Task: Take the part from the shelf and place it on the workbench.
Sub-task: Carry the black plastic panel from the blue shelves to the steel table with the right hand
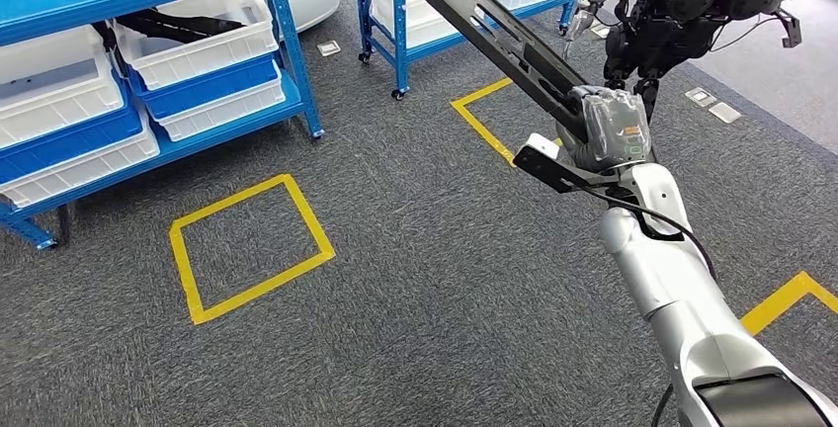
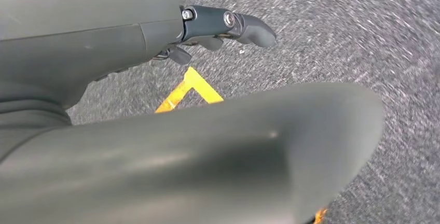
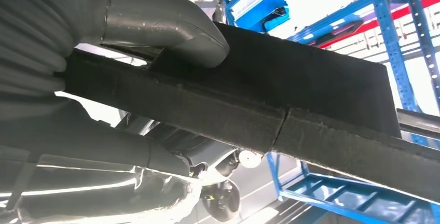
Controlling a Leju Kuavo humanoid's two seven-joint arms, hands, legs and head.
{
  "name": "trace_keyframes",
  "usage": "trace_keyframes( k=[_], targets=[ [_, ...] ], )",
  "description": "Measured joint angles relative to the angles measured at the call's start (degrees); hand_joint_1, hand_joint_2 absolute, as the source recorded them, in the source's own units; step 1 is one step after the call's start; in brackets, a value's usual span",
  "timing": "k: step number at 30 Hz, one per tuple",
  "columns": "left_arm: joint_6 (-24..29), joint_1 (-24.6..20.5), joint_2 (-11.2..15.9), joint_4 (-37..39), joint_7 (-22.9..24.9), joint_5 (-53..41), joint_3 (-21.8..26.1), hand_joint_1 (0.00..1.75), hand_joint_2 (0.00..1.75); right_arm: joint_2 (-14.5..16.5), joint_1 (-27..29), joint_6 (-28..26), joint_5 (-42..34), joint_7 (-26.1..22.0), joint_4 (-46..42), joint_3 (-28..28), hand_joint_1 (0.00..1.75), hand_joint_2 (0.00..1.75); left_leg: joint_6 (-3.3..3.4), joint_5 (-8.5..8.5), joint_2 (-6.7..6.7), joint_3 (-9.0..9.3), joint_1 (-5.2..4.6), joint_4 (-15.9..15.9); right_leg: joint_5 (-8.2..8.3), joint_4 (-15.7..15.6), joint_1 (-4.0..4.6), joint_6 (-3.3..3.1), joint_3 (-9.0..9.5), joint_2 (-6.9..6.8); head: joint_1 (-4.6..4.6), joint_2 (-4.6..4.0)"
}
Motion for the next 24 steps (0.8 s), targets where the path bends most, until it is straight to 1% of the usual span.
trace_keyframes(
  k=[1,2,3,4,5,6,7,8,9,10,11,12,13,14,15,16,17,18,19,20,21,22,23,24],
  targets=[
    [-0.2,0.1,0.1,0.0,0.1,0.0,0.1,0.00,0.00,0.3,0.0,0.1,0.1,0.1,0.0,0.1,1.75,1.75,0.01,-0.06,0.07,0.16,-0.18,-0.4,0.17,-0.1,-0.06,0.28,-0.20,0.51,0.00,0.00],
    [-0.4,0.1,0.1,0.0,0.1,0.0,0.1,0.00,0.00,0.5,-0.1,0.3,0.3,0.3,0.0,0.1,1.75,1.75,0.09,0.13,0.86,0.26,-0.34,-0.7,0.36,-0.2,-0.09,0.60,-0.41,1.12,-0.08,0.00],
    [-0.7,0.1,0.1,0.0,0.3,0.0,0.2,0.00,0.00,0.7,-0.2,0.7,0.6,0.5,-0.1,0.3,1.75,1.75,0.30,0.39,1.56,0.42,-0.33,-1.0,0.43,-0.1,-0.11,0.89,-0.66,0.96,-0.11,0.00],
    [-0.9,0.2,0.1,0.0,0.6,-0.1,0.2,0.00,0.00,0.9,-0.3,1.1,0.9,0.8,-0.1,0.4,1.75,1.75,0.60,0.65,2.21,0.62,-0.26,-1.4,0.14,0.5,0.00,1.05,-1.18,-0.13,-0.09,0.00],
    [-1.1,0.2,0.2,0.0,1.0,-0.2,0.2,0.00,0.00,1.2,-0.6,1.5,1.4,1.2,-0.1,0.6,1.75,1.75,0.86,0.89,2.95,0.82,-0.14,-1.8,-0.74,2.2,0.12,1.08,-2.19,-1.76,0.04,0.00],
    [-1.2,0.3,0.2,0.0,1.5,-0.4,0.2,0.00,0.00,1.6,-1.0,1.8,1.8,1.6,-0.1,0.8,1.75,1.75,1.04,1.04,3.68,0.91,-0.08,-2.1,-2.18,5.3,0.09,1.00,-3.74,-3.72,0.19,0.00],
    [-1.2,0.4,0.2,0.0,2.2,-0.6,0.2,0.00,0.00,2.0,-1.4,2.1,2.2,1.9,-0.1,1.0,1.75,1.75,1.16,1.04,4.44,0.95,-0.14,-2.1,-3.88,9.2,-0.01,0.98,-5.71,-5.06,0.32,0.00],
    [-1.2,0.5,0.3,0.0,2.8,-0.8,0.2,0.00,0.00,2.5,-1.6,2.3,2.5,2.1,-0.1,1.2,1.75,1.75,1.16,1.02,5.28,0.92,-0.16,-2.1,-5.39,13.3,-0.21,1.09,-7.63,-5.62,0.44,0.00],
    [-1.1,0.6,0.3,0.0,3.3,-0.9,0.2,0.00,0.00,3.0,-1.8,2.6,2.7,2.2,-0.1,1.3,1.75,1.75,1.13,0.97,6.08,0.91,-0.15,-2.1,-6.23,16.1,-0.43,1.38,-8.91,-5.82,0.45,0.00],
    [-1.1,0.7,0.3,0.0,3.6,-1.0,0.3,0.00,0.00,3.4,-2.0,3.0,3.0,2.4,0.0,1.5,1.75,1.75,1.05,0.92,6.87,0.90,-0.10,-2.1,-6.23,16.8,-0.67,1.86,-9.08,-5.98,0.47,0.00],
    [-1.0,0.8,0.3,0.0,3.7,-1.0,0.3,0.00,0.00,3.9,-2.3,3.4,3.2,2.5,0.1,1.8,1.75,1.75,0.90,0.85,7.64,0.93,-0.03,-2.0,-5.39,15.0,-0.93,2.46,-7.97,-6.32,0.49,0.00],
    [-1.0,0.8,0.4,0.0,3.7,-1.0,0.4,0.00,0.00,4.4,-2.6,3.8,3.3,2.6,0.1,2.0,1.75,1.75,0.67,0.74,8.36,1.01,0.04,-2.0,-4.04,11.1,-1.21,3.07,-5.77,-7.20,0.48,0.00],
    [-1.0,0.9,0.5,0.0,3.7,-1.1,0.4,0.00,0.00,4.9,-3.1,4.1,3.4,2.8,0.2,2.3,1.75,1.75,0.32,0.58,9.06,1.08,-0.02,-2.0,-2.76,6.6,-1.37,3.51,-3.22,-8.69,0.53,0.00],
    [-1.0,0.9,0.6,0.0,3.7,-1.2,0.4,0.00,0.00,5.4,-3.7,4.3,3.4,2.9,0.2,2.5,1.75,1.75,-0.11,0.42,9.73,1.15,-0.13,-1.9,-1.71,2.9,-1.22,3.60,-1.16,-9.91,0.56,0.00],
    [-1.0,0.9,0.7,0.0,3.7,-1.3,0.4,0.00,0.00,5.9,-4.2,4.4,3.5,2.9,0.2,2.7,1.75,1.75,-0.54,0.29,10.36,1.26,-0.29,-1.9,-1.09,0.7,-1.04,3.40,0.02,-10.70,0.52,0.00],
    [-1.0,1.0,0.9,0.1,3.7,-1.3,0.4,0.00,0.00,6.3,-4.5,4.5,3.5,2.9,0.2,2.9,1.75,1.75,-0.89,0.20,10.95,1.38,-0.44,-1.9,-0.89,-0.1,-0.78,3.00,0.36,-10.76,0.43,0.00],
    [-1.1,1.0,0.9,0.1,3.7,-1.3,0.4,0.00,0.00,6.6,-4.8,4.7,3.5,2.9,0.2,3.0,1.75,1.75,-1.19,0.17,11.58,1.55,-0.41,-2.0,-0.72,-0.1,-0.52,2.54,0.21,-10.00,0.32,0.00],
    [-1.1,1.0,1.0,0.1,3.7,-1.3,0.4,0.00,0.00,6.7,-4.9,4.8,3.5,2.9,0.3,3.2,1.75,1.75,-1.51,0.03,11.94,1.66,-0.25,-2.0,-0.60,-0.2,-0.80,2.06,0.12,-9.25,0.19,0.00],
    [-1.1,1.0,1.0,0.1,3.7,-1.3,0.4,0.00,0.00,6.8,-5.0,4.8,3.5,2.9,0.3,3.3,1.75,1.75,-1.79,-0.48,11.42,1.62,0.03,-1.6,-0.51,-0.3,-0.96,1.65,0.12,-8.52,0.09,0.00],
    [-1.1,1.0,1.1,0.1,3.7,-1.4,0.4,0.00,0.00,7.0,-5.2,4.9,3.6,3.0,0.3,3.4,1.75,1.75,-2.01,-1.58,10.15,1.15,0.29,-0.3,-0.38,-0.3,-1.13,1.03,0.16,-7.88,0.04,0.00],
    [-1.1,1.1,1.1,0.1,3.7,-1.4,0.4,0.00,0.00,7.4,-5.4,4.9,3.5,3.1,0.3,3.5,1.75,1.75,-2.15,-3.32,8.30,0.05,0.48,2.4,-0.28,-0.4,-1.32,0.47,0.22,-7.23,-0.12,0.00],
    [-1.0,1.3,1.2,0.1,3.7,-1.4,0.4,0.00,0.00,7.9,-5.6,5.0,3.3,3.1,0.5,3.6,1.75,1.75,-2.17,-5.41,6.37,-1.60,0.55,6.3,-0.24,-0.4,-1.15,0.06,0.21,-6.51,-0.22,0.00],
    [-1.0,1.5,1.2,0.1,3.8,-1.4,0.4,0.00,0.00,8.5,-5.8,5.0,3.1,3.2,0.7,3.8,1.75,1.75,-2.16,-7.29,5.12,-3.62,0.54,10.5,-0.21,-0.4,-0.99,-0.30,0.21,-5.73,-0.31,0.00],
    [-0.9,1.7,1.2,0.1,3.8,-1.6,0.4,0.00,0.00,9.3,-6.0,5.0,2.9,3.4,0.9,3.9,1.75,1.75,-2.15,-8.34,4.49,-5.39,0.53,13.9,-0.20,-0.4,-0.81,-0.39,0.22,-4.80,-0.38,0.00]
  ],
)
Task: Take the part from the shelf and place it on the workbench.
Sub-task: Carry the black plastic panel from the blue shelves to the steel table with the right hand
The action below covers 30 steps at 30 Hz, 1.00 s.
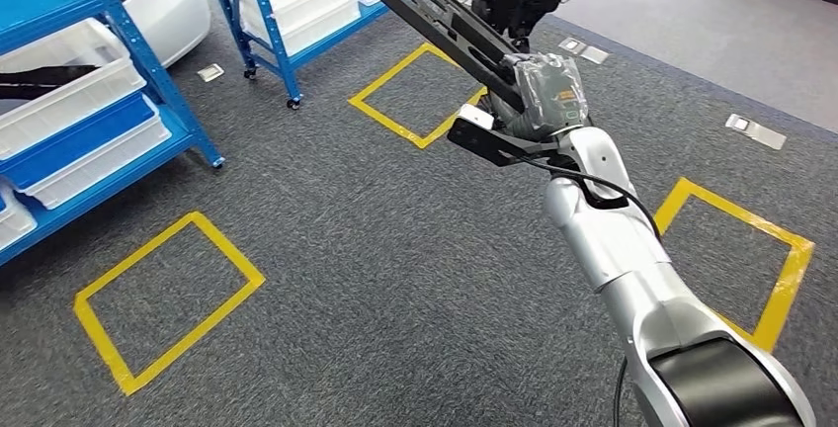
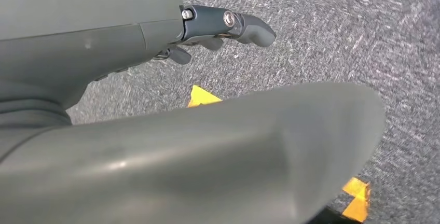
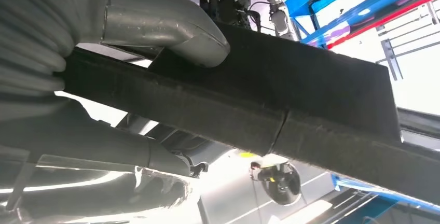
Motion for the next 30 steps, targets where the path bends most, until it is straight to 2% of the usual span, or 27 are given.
trace_keyframes(
  k=[1,2,3,4,6,7,9,10,12,13,14,15,16,17,18,19,20,21,22,24,25,27,29,30],
  targets=[
    [0.1,0.1,0.0,0.0,0.0,-0.1,0.0,0.00,0.00,0.7,-0.2,0.0,-0.1,0.3,0.2,0.1,1.75,1.75,0.08,0.10,-0.24,-1.01,-0.01,1.5,0.03,0.0,0.15,-0.08,0.02,0.94,-0.01,0.00],
    [0.2,0.1,0.0,0.0,-0.1,-0.2,0.0,0.00,0.00,1.4,-0.5,0.0,-0.1,0.8,0.4,0.3,1.75,1.75,0.23,1.35,-0.36,-0.96,-0.01,0.6,0.06,0.1,0.25,-0.12,0.06,1.84,-0.03,0.00],
    [0.4,0.1,0.0,0.0,-0.1,-0.3,0.0,0.00,0.00,2.0,-0.8,0.1,0.1,1.4,0.5,0.4,1.75,1.75,0.47,3.51,-0.73,0.28,0.00,-2.6,0.09,0.1,0.31,-0.15,0.12,2.70,-0.02,0.00],
    [0.7,0.0,0.0,0.0,0.1,-0.4,0.1,0.00,0.00,2.5,-1.1,0.2,0.2,2.0,0.6,0.5,1.75,1.75,0.78,5.77,-1.80,2.06,0.05,-6.7,0.12,0.2,0.29,-0.17,0.17,3.44,-0.03,0.00],
    [1.1,0.0,0.1,0.0,0.6,-0.8,0.1,0.00,0.00,3.4,-1.7,0.5,0.5,2.9,0.5,0.6,1.75,1.75,1.19,8.43,-4.05,5.01,0.10,-13.2,0.18,0.3,0.54,0.07,-0.01,4.73,0.01,0.00],
    [1.4,0.0,0.1,0.0,1.0,-1.1,0.1,0.00,0.00,3.8,-1.9,0.8,0.6,3.2,0.5,0.7,1.75,1.75,1.26,8.66,-4.59,5.52,0.01,-14.4,0.26,0.3,0.56,0.31,-0.20,5.25,0.03,0.00],
    [1.9,0.0,0.0,0.0,1.6,-1.6,0.1,0.00,0.00,4.3,-2.1,1.4,0.8,3.5,0.5,1.0,1.75,1.75,1.49,8.85,-3.44,5.79,-0.22,-15.0,0.58,0.1,0.57,1.07,-0.70,6.36,0.02,0.00],
    [2.1,0.0,-0.2,0.0,1.7,-1.8,0.1,0.00,0.00,4.5,-2.2,1.7,0.9,3.6,0.5,1.1,1.75,1.75,1.76,9.15,-2.76,6.02,-0.25,-15.5,0.51,0.4,0.62,1.33,-1.09,5.84,0.04,0.00],
    [2.7,0.0,-0.6,0.0,2.0,-2.3,0.1,0.00,0.00,5.0,-2.4,2.2,1.2,3.7,0.5,1.6,1.75,1.75,2.39,9.71,-1.24,6.40,-0.12,-16.3,-1.06,3.5,0.89,1.33,-2.98,2.80,0.28,0.00],
    [3.0,0.0,-0.8,0.0,2.2,-2.5,0.1,0.00,0.00,5.3,-2.4,2.3,1.3,3.7,0.5,1.8,1.75,1.75,2.55,9.79,-0.49,6.45,-0.19,-16.4,-2.61,7.0,0.83,1.13,-4.64,0.86,0.40,0.00],
    [3.5,0.1,-1.0,0.0,2.5,-2.7,0.1,0.00,0.00,5.6,-2.5,2.5,1.4,3.7,0.6,2.2,1.75,1.75,2.65,9.78,0.37,6.42,-0.26,-16.4,-4.25,11.0,0.75,1.05,-6.63,-0.26,0.51,0.00],
    [4.0,0.1,-1.3,0.0,2.8,-2.7,0.1,0.00,0.00,6.0,-2.4,2.6,1.4,3.7,0.6,2.5,1.75,1.75,2.65,9.76,1.25,6.40,-0.32,-16.3,-5.47,14.6,0.57,1.18,-8.36,-0.79,0.54,0.00],
    [4.5,0.1,-1.5,0.0,3.2,-2.7,0.1,0.00,0.00,6.3,-2.3,2.7,1.4,3.6,0.8,2.8,1.75,1.75,2.60,9.72,2.10,6.38,-0.35,-16.3,-5.97,16.5,0.36,1.51,-9.21,-1.02,0.55,0.00],
    [5.1,0.1,-1.9,0.0,3.5,-2.6,0.1,0.00,0.00,6.6,-2.3,2.8,1.3,3.4,0.9,3.1,1.75,1.75,2.52,9.68,2.87,6.38,-0.33,-16.3,-5.63,16.1,0.12,2.02,-8.83,-1.25,0.56,0.00],
    [5.8,-0.1,-2.3,0.0,3.5,-2.0,0.2,0.00,0.00,7.0,-2.3,3.1,1.0,2.8,1.0,3.4,1.75,1.75,2.34,9.60,3.55,6.43,-0.26,-16.3,-4.56,13.3,-0.18,2.61,-7.15,-1.79,0.57,0.00],
    [6.5,-0.6,-2.6,0.0,2.8,-0.4,0.7,0.00,0.00,7.8,-2.5,3.8,0.0,1.5,1.1,3.7,1.75,1.75,2.04,9.47,4.25,6.48,-0.21,-16.1,-3.19,9.0,-0.46,3.17,-4.73,-2.98,0.65,0.00],
    [7.4,-1.9,-2.8,0.0,2.0,2.5,1.7,0.00,0.00,9.0,-2.8,4.8,-2.0,-0.3,1.1,4.2,1.75,1.75,1.62,9.32,4.91,6.40,-0.30,-15.9,-1.98,5.2,-0.43,3.44,-2.56,-4.35,0.77,0.00],
    [8.4,-4.2,-3.1,0.0,1.6,5.7,3.1,0.00,0.00,10.7,-3.1,5.7,-4.9,-2.1,1.0,5.3,1.75,1.75,1.14,9.22,5.53,6.26,-0.41,-15.7,-1.03,2.3,-0.41,3.32,-1.22,-5.27,0.80,0.00],
    [9.4,-7.2,-3.4,0.0,2.4,8.3,4.7,0.00,0.00,12.4,-3.5,6.1,-8.4,-2.8,0.8,7.2,1.75,1.75,0.74,9.18,6.07,6.06,-0.50,-15.6,-0.51,1.0,-0.26,2.98,-0.75,-5.77,0.78,0.00],
    [11.0,-13.7,-4.5,-0.1,6.4,9.5,6.4,0.00,0.00,15.0,-4.5,4.9,-14.3,0.1,0.4,12.9,1.75,1.75,0.18,9.27,6.91,5.89,-0.30,-15.6,-0.17,0.9,0.03,1.99,-1.31,-4.75,0.34,0.00],
    [11.6,-16.4,-5.3,-0.2,8.1,8.7,6.6,0.00,0.00,15.7,-4.9,3.6,-15.8,2.3,0.4,15.9,1.75,1.75,-0.06,9.10,6.64,5.88,0.03,-15.5,-0.11,0.9,0.04,1.59,-1.29,-4.29,0.15,0.00],
    [12.4,-20.0,-7.2,-0.3,8.9,7.4,6.5,0.00,0.00,15.9,-5.1,1.5,-15.5,4.4,0.7,19.0,1.75,1.75,-0.31,7.00,4.09,4.95,0.50,-12.8,0.02,0.8,0.00,0.64,-1.01,-3.40,-0.10,0.00],
    [12.9,-21.1,-8.9,-0.3,8.6,6.5,6.4,0.00,0.00,14.9,-4.5,0.8,-13.3,4.0,0.7,19.3,1.75,1.75,-0.13,2.90,1.02,1.91,0.47,-5.5,0.18,0.8,0.13,-0.05,-0.97,-2.25,-0.13,0.00],
    [12.5,-20.6,-9.3,-0.3,8.4,5.6,6.2,0.00,0.00,13.9,-3.8,0.8,-11.8,4.3,0.3,19.2,1.75,1.75,0.07,1.31,0.43,0.16,0.40,-1.6,0.28,0.8,0.28,-0.28,-1.05,-1.29,-0.15,0.00]
  ],
)
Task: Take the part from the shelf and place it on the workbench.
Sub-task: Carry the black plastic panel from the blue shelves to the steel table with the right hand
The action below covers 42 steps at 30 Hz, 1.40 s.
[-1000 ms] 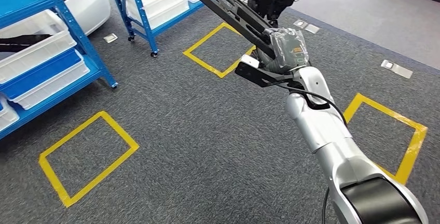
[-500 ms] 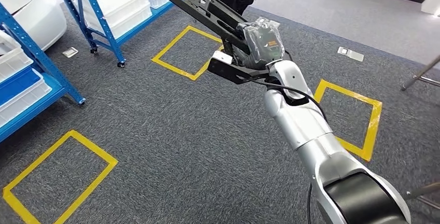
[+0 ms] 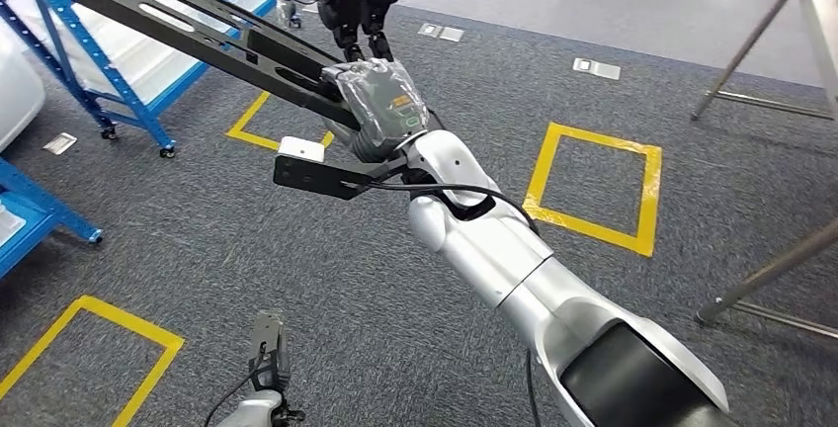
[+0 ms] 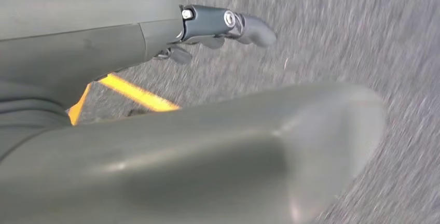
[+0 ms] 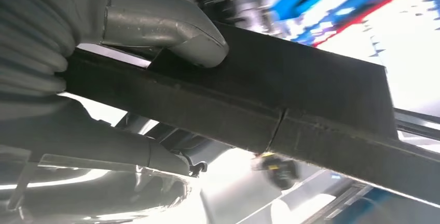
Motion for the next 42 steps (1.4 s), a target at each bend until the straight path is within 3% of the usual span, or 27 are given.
trace_keyframes(
  k=[1,2,4,5,7,8,10,12,14,16,17,18,20,21,23,25,27,29,31,32,33,34,36,38,40,42],
  targets=[
    [-1.1,1.3,-0.1,0.0,-0.7,-1.4,-0.5,0.00,0.00,-1.5,1.2,0.0,1.6,0.6,-1.0,-0.4,1.75,1.75,0.27,-0.68,-0.29,-1.22,-0.07,2.6,0.09,0.0,0.15,-0.13,-0.03,1.05,-0.02,0.00],
    [-2.8,3.4,0.2,0.0,-2.3,-3.0,-1.3,0.00,0.00,-3.7,2.9,0.1,3.2,1.1,-2.7,-1.2,1.75,1.75,0.67,-0.14,-0.47,-1.43,-0.16,3.0,0.15,0.0,0.29,-0.21,0.05,2.15,-0.08,0.00],
    [-6.5,8.9,1.7,0.1,-7.7,-5.2,-2.9,0.00,0.00,-9.1,6.6,0.6,5.7,0.9,-6.8,-4.3,1.75,1.75,1.61,3.51,-1.47,1.06,-0.38,-2.6,0.17,0.0,0.49,-0.22,0.39,4.13,-0.12,0.00],
    [-7.6,11.7,2.6,0.1,-10.0,-5.6,-3.6,0.00,0.00,-11.6,8.1,0.9,6.3,0.2,-8.5,-6.4,1.75,1.75,2.03,5.18,-2.75,2.78,-0.43,-6.5,0.22,0.0,0.64,-0.12,0.38,5.01,-0.08,0.00],
    [-8.5,15.9,4.1,0.2,-11.6,-6.1,-4.4,0.00,0.00,-14.9,10.1,1.6,7.2,-0.8,-10.8,-10.2,1.75,1.75,2.44,6.79,-4.40,4.63,-0.67,-11.3,0.51,0.1,0.64,0.35,-0.24,6.65,-0.03,0.00],
    [-8.8,17.0,4.6,0.2,-11.5,-6.6,-4.9,0.00,0.00,-16.1,10.8,1.8,7.4,-1.2,-11.8,-11.6,1.75,1.75,2.55,6.78,-4.50,4.75,-0.90,-11.8,0.74,0.0,0.48,0.77,-0.65,7.40,-0.09,0.00],
    [-9.3,17.3,5.3,0.1,-10.4,-7.5,-5.8,0.00,0.00,-18.2,11.8,1.8,7.1,-2.6,-12.9,-13.8,1.75,1.75,2.88,7.35,-3.20,5.00,-1.15,-12.7,1.11,-0.2,0.23,1.66,-1.13,8.07,-0.19,0.00],
    [-9.7,16.8,5.5,0.1,-8.8,-8.3,-6.7,0.00,0.00,-20.2,12.5,0.8,6.4,-4.3,-13.1,-15.8,1.75,1.75,3.32,8.17,-2.13,5.74,-1.08,-14.1,0.26,1.4,0.48,1.90,-2.16,5.19,0.08,0.00],
    [-9.6,16.8,5.7,0.1,-7.5,-8.8,-7.4,0.00,0.00,-21.3,12.8,-0.6,5.6,-5.6,-12.9,-17.3,1.75,1.75,3.55,8.52,-0.78,6.05,-1.23,-14.7,-2.48,7.5,0.46,1.55,-5.20,1.50,0.46,0.00],
    [-9.3,17.2,6.1,0.1,-6.9,-8.9,-7.7,0.00,0.00,-21.8,12.9,-1.5,4.8,-6.9,-12.2,-18.2,1.75,1.75,3.56,8.51,0.98,5.92,-1.39,-14.7,-4.96,14.1,0.08,1.71,-8.38,0.45,0.63,0.00],
    [-9.2,17.4,6.3,0.1,-6.8,-8.8,-7.7,0.00,0.00,-22.0,12.8,-1.7,4.5,-7.5,-11.6,-18.4,1.75,1.75,3.51,8.50,1.86,5.87,-1.42,-14.7,-5.20,15.2,-0.16,2.09,-8.69,0.24,0.62,0.00],
    [-9.0,17.5,6.5,0.1,-6.8,-8.6,-7.7,0.00,0.00,-22.1,12.8,-1.9,4.3,-7.9,-10.9,-18.6,1.75,1.75,3.39,8.47,2.69,5.84,-1.40,-14.6,-4.57,13.6,-0.45,2.68,-7.54,-0.11,0.63,0.00],
    [-8.6,17.7,6.7,0.1,-6.8,-8.2,-7.7,0.00,0.00,-22.2,12.5,-2.7,3.9,-8.5,-9.7,-18.9,1.75,1.75,2.83,8.27,4.08,5.81,-1.42,-14.4,-2.42,5.8,-1.01,3.75,-2.72,-2.26,0.65,0.00],
    [-8.4,17.8,6.9,0.1,-6.8,-8.1,-7.7,0.00,0.00,-22.1,12.2,-3.2,3.6,-8.7,-9.2,-19.1,1.75,1.75,2.38,8.07,4.72,5.75,-1.53,-14.2,-1.57,2.4,-0.96,3.91,-0.56,-3.39,0.64,0.00],
    [-8.2,18.0,7.3,0.2,-6.8,-7.9,-7.7,0.00,0.00,-21.9,11.7,-4.2,3.3,-9.0,-8.3,-19.3,1.75,1.75,1.61,7.70,5.81,5.90,-1.80,-13.9,-1.06,-0.2,-0.72,3.42,0.95,-4.15,0.40,0.00],
    [-8.0,18.2,7.5,0.2,-6.9,-7.7,-7.6,0.00,0.00,-21.8,11.3,-4.8,3.4,-9.0,-7.5,-19.5,1.75,1.75,1.09,7.41,6.72,6.20,-1.51,-13.8,-0.85,-0.2,-0.74,2.72,0.84,-2.65,0.07,0.00],
    [-7.9,18.3,7.6,0.2,-7.2,-7.5,-7.6,0.00,0.00,-21.9,10.9,-5.3,3.8,-9.0,-6.7,-19.6,1.75,1.75,0.61,5.83,4.70,5.63,-0.87,-12.1,-0.70,-0.2,-0.85,2.00,0.82,-1.39,-0.08,0.00],
    [-7.9,18.6,7.7,0.2,-7.5,-7.3,-7.6,0.00,0.00,-21.9,10.6,-5.9,4.2,-8.9,-6.0,-19.7,1.75,1.75,0.42,2.12,1.06,2.94,-0.58,-5.9,-0.58,-0.2,-0.75,1.31,0.81,-0.19,-0.25,0.00],
    [-7.9,19.0,7.7,0.2,-7.7,-7.3,-7.6,0.00,0.00,-21.9,10.5,-6.5,4.7,-8.9,-5.3,-19.6,1.75,1.75,0.63,-0.91,-0.34,-0.83,-0.65,1.7,-0.52,-0.2,-0.36,0.98,0.81,1.29,-0.38,0.00],
    [-7.8,19.2,7.7,0.2,-7.7,-7.2,-7.5,0.00,0.00,-22.0,10.5,-6.7,5.0,-8.8,-4.9,-19.7,1.75,1.75,0.88,-0.96,-0.53,-1.91,-0.70,3.4,-0.49,-0.2,-0.16,0.93,0.81,2.12,-0.39,0.00],
    [-7.8,19.3,7.8,0.2,-7.7,-7.2,-7.5,0.00,0.00,-22.1,10.5,-6.9,5.3,-8.8,-4.7,-19.7,1.75,1.75,1.22,0.17,-0.69,-1.90,-0.78,2.7,-0.46,-0.2,-0.03,0.89,0.82,2.90,-0.39,0.00],
    [-7.8,19.4,7.8,0.2,-7.7,-7.2,-7.4,0.00,0.00,-22.4,10.5,-7.0,5.5,-8.7,-4.4,-19.8,1.75,1.75,1.63,2.14,-1.04,-0.83,-0.87,-0.1,-0.42,-0.2,0.06,0.86,0.85,3.66,-0.39,0.00],
    [-7.7,19.5,8.0,0.2,-7.6,-7.2,-7.3,0.00,0.00,-22.8,10.4,-7.1,5.8,-8.5,-4.2,-20.2,1.75,1.75,2.46,6.07,-3.32,2.77,-1.04,-8.0,-0.36,-0.2,0.18,0.97,0.85,5.07,-0.37,0.00],
    [-7.7,19.6,8.1,0.3,-7.3,-7.5,-7.2,0.00,0.00,-23.4,10.3,-7.2,6.4,-8.0,-4.0,-20.5,1.75,1.75,2.82,7.44,-4.68,4.83,-1.31,-12.2,-0.19,-0.2,0.19,1.29,0.65,6.25,-0.36,0.00],
    [-7.9,19.6,8.2,0.3,-7.0,-8.1,-7.2,0.00,0.00,-24.2,10.3,-7.2,7.1,-7.5,-3.7,-20.7,1.75,1.75,2.95,7.49,-3.58,5.15,-1.66,-12.7,0.15,-0.5,0.10,1.92,0.37,7.38,-0.38,0.00],
    [-8.3,19.6,8.1,0.3,-6.8,-8.4,-7.2,0.00,0.00,-25.3,10.2,-7.1,7.8,-7.0,-3.5,-20.9,1.75,1.75,3.37,8.20,-2.24,5.63,-1.63,-13.9,-0.36,0.5,0.28,2.24,-0.59,5.96,-0.29,0.00]
  ],
)
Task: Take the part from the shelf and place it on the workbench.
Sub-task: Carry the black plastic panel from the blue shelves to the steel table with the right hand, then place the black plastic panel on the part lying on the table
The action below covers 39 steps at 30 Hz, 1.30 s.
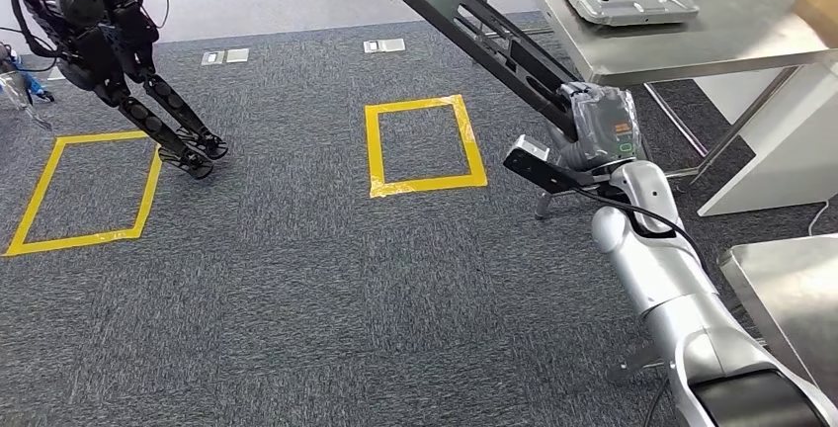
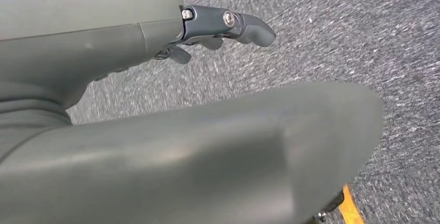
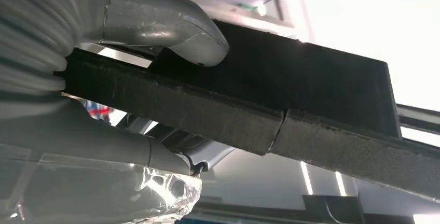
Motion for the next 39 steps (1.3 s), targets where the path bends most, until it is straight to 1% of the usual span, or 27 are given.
trace_keyframes(
  k=[1,3,5,6,7,9,11,14,16,18,19,20,21,22,23,25,26,27,29,30,31,33,35,36,37,38,39],
  targets=[
    [-0.2,0.0,-0.1,0.0,0.0,0.0,0.0,0.00,0.00,-0.5,-0.2,0.0,0.3,0.3,0.2,-0.1,1.75,1.75,0.24,0.36,0.74,0.21,0.07,-0.6,-1.01,2.0,0.17,-0.09,-1.18,-1.61,0.10,0.00],
    [-0.4,0.1,-0.2,0.0,0.0,-0.2,0.0,0.00,0.00,-1.2,-0.5,0.2,0.8,0.8,0.7,-0.3,1.75,1.75,0.52,0.58,2.08,0.26,0.01,-0.9,-4.03,9.1,0.17,-0.49,-4.68,-4.72,0.26,0.00],
    [-0.6,0.1,-0.4,0.0,0.0,-0.4,0.0,0.00,0.00,-1.8,-0.6,0.3,1.2,1.1,1.6,-0.5,1.75,1.75,0.52,0.52,3.53,0.16,-0.09,-0.9,-5.68,14.4,-0.04,-0.13,-7.12,-5.54,0.33,0.00],
    [-0.6,0.1,-0.5,0.0,-0.1,-0.5,0.0,0.00,0.00,-2.1,-0.6,0.3,1.4,1.2,2.0,-0.6,1.75,1.75,0.47,0.48,4.27,0.13,-0.09,-0.9,-5.35,14.0,-0.17,0.34,-6.78,-5.79,0.36,0.00],
    [-0.7,0.1,-0.6,0.0,-0.1,-0.5,0.0,0.00,0.00,-2.3,-0.7,0.4,1.6,1.2,2.4,-0.7,1.75,1.75,0.37,0.41,5.02,0.15,-0.07,-0.9,-4.28,11.3,-0.34,0.92,-5.17,-6.28,0.38,0.00],
    [-0.8,0.0,-0.7,0.0,-0.1,-0.5,0.0,0.00,0.00,-2.6,-1.2,0.5,2.0,1.2,3.0,-1.0,1.75,1.75,-0.09,0.12,6.38,0.22,-0.22,-0.7,-1.67,3.1,-0.49,1.77,-0.39,-8.87,0.42,0.00],
    [-0.7,-0.2,-0.6,0.0,-0.1,-0.6,0.0,0.00,0.00,-2.7,-2.0,0.9,2.4,1.3,3.5,-1.1,1.75,1.75,-0.75,-0.28,7.66,0.30,-0.61,-0.4,-0.39,-1.3,-0.34,1.47,1.96,-10.37,0.31,0.00],
    [-0.6,-0.8,-0.6,0.0,-0.1,-0.6,0.0,0.00,0.00,-3.2,-2.8,1.4,3.1,1.5,4.3,-1.3,1.75,1.75,-1.46,-0.81,9.03,0.49,-0.44,0.0,-0.05,-1.5,-0.49,0.41,1.84,-8.46,0.08,0.00],
    [-0.6,-1.1,-0.6,0.0,-0.1,-0.7,0.0,0.00,0.00,-3.6,-3.4,1.7,3.4,1.5,4.7,-1.4,1.75,1.75,-2.03,-2.79,6.72,-0.44,0.06,2.6,0.17,-1.6,-0.84,-0.29,1.88,-7.16,-0.04,0.00],
    [-0.7,-1.1,-0.6,0.0,-0.1,-0.7,0.0,0.00,0.00,-3.7,-4.1,2.0,3.6,1.6,5.1,-1.5,1.75,1.75,-2.37,-6.60,3.16,-3.57,0.29,9.6,0.31,-1.6,-0.91,-0.78,1.89,-5.87,-0.23,0.00],
    [-0.8,-1.1,-0.7,0.0,-0.1,-0.7,0.0,0.00,0.00,-3.7,-4.3,2.2,3.7,1.6,5.4,-1.5,1.75,1.75,-2.42,-8.17,2.27,-5.48,0.30,13.6,0.35,-1.6,-0.81,-0.96,1.88,-5.11,-0.27,0.00],
    [-0.9,-1.0,-0.7,0.0,-0.1,-0.8,0.0,0.00,0.00,-3.8,-4.4,2.2,3.7,1.6,5.7,-1.5,1.75,1.75,-2.37,-8.76,1.93,-6.91,0.30,16.2,0.38,-1.6,-0.71,-1.02,1.88,-4.30,-0.28,0.00],
    [-0.9,-1.0,-0.7,0.0,-0.2,-0.8,0.0,0.00,0.00,-3.9,-4.5,2.2,3.7,1.7,6.0,-1.5,1.75,1.75,-2.19,-8.15,1.75,-7.37,0.28,16.6,0.41,-1.5,-0.60,-1.05,1.89,-3.44,-0.28,0.00],
    [-1.0,-1.0,-0.7,0.0,-0.2,-0.8,0.0,0.00,0.00,-4.0,-4.6,2.2,3.7,1.7,6.3,-1.5,1.75,1.75,-1.92,-6.59,1.49,-6.78,0.27,14.9,0.42,-1.5,-0.53,-1.05,1.90,-2.63,-0.27,0.00],
    [-1.0,-1.0,-0.7,0.0,-0.3,-0.8,0.0,0.00,0.00,-4.1,-4.8,2.1,3.7,1.8,6.5,-1.5,1.75,1.75,-1.57,-4.37,0.80,-5.20,0.26,11.2,0.45,-1.5,-0.52,-1.01,1.93,-1.84,-0.28,0.00],
    [-1.0,-1.0,-0.7,0.0,-0.4,-0.9,0.0,0.00,0.00,-4.3,-5.1,2.1,3.8,2.1,6.9,-1.5,1.75,1.75,-0.96,-1.14,-2.04,-1.69,0.29,3.7,0.58,-1.5,-0.43,-0.79,1.83,-0.51,-0.23,0.00],
    [-1.0,-1.1,-0.6,0.0,-0.5,-1.0,0.0,0.00,0.00,-4.5,-5.3,2.1,3.8,2.3,7.2,-1.5,1.75,1.75,-0.80,-0.46,-2.95,-0.62,0.22,1.5,0.70,-1.5,-0.44,-0.57,1.67,0.07,-0.25,0.00],
    [-1.1,-1.1,-0.6,0.0,-0.6,-1.0,0.0,0.00,0.00,-4.7,-5.4,2.1,3.8,2.4,7.4,-1.5,1.75,1.75,-0.72,-0.42,-3.31,-0.22,0.09,0.7,0.86,-1.5,-0.53,-0.30,1.49,0.63,-0.22,0.00],
    [-1.1,-1.2,-0.7,0.0,-1.0,-1.0,0.0,0.00,0.00,-5.3,-5.4,2.1,3.7,2.9,7.8,-1.7,1.75,1.75,-0.44,-0.03,-1.76,0.03,-0.03,0.0,1.25,-1.8,-0.62,0.39,1.05,1.68,-0.24,0.00],
    [-1.0,-1.2,-0.8,0.0,-1.1,-1.0,0.0,0.00,0.00,-5.6,-5.4,2.1,3.6,3.1,8.0,-1.8,1.75,1.75,-0.14,0.33,-1.06,0.25,0.00,-0.5,1.08,-1.4,-0.51,0.57,0.59,1.04,-0.20,0.00],
    [-1.0,-1.3,-0.8,0.0,-1.3,-1.0,0.0,0.00,0.00,-5.8,-5.5,2.1,3.4,3.4,8.2,-1.9,1.75,1.75,0.21,0.73,-0.28,0.42,0.08,-1.1,0.38,-0.2,-0.28,0.56,-0.23,-0.36,-0.05,0.00],
    [-1.0,-1.3,-0.9,0.0,-1.5,-1.0,0.0,0.00,0.00,-6.1,-5.6,2.1,3.1,4.1,8.5,-2.2,1.75,1.75,0.61,1.14,1.24,0.51,0.01,-1.7,-2.64,6.1,-0.05,0.16,-3.34,-4.08,0.26,0.00],
    [-1.0,-1.2,-0.9,0.0,-1.5,-1.0,0.0,0.00,0.00,-6.2,-5.4,2.1,2.9,4.6,9.0,-2.4,1.75,1.75,0.65,1.14,2.90,0.36,-0.08,-1.7,-5.35,13.4,-0.14,0.23,-6.54,-5.47,0.42,0.00],
    [-1.0,-1.2,-0.9,0.0,-1.5,-1.0,0.0,0.00,0.00,-6.2,-5.2,2.1,2.9,4.7,9.3,-2.4,1.75,1.75,0.60,1.11,3.71,0.31,-0.08,-1.7,-5.61,14.6,-0.27,0.57,-6.95,-5.68,0.41,0.00],
    [-1.0,-1.2,-1.0,0.0,-1.5,-1.0,0.0,0.00,0.00,-6.3,-5.0,2.1,2.9,4.8,9.6,-2.4,1.75,1.75,0.53,1.08,4.50,0.28,-0.07,-1.7,-5.03,13.5,-0.42,1.09,-6.07,-5.97,0.44,0.00],
    [-1.0,-1.2,-1.0,0.0,-1.5,-1.0,0.0,0.00,0.00,-6.3,-4.9,2.0,2.9,4.8,9.8,-2.5,1.75,1.75,0.39,1.00,5.22,0.29,-0.04,-1.6,-3.87,10.2,-0.62,1.66,-4.15,-6.58,0.43,0.00],
    [-1.0,-1.2,-1.0,0.0,-1.4,-1.0,0.0,0.00,0.00,-6.4,-4.9,2.0,2.9,4.9,10.0,-2.5,1.75,1.75,0.14,0.86,5.93,0.31,-0.09,-1.5,-2.60,5.7,-0.83,2.16,-1.59,-7.99,0.44,0.00]
  ],
)
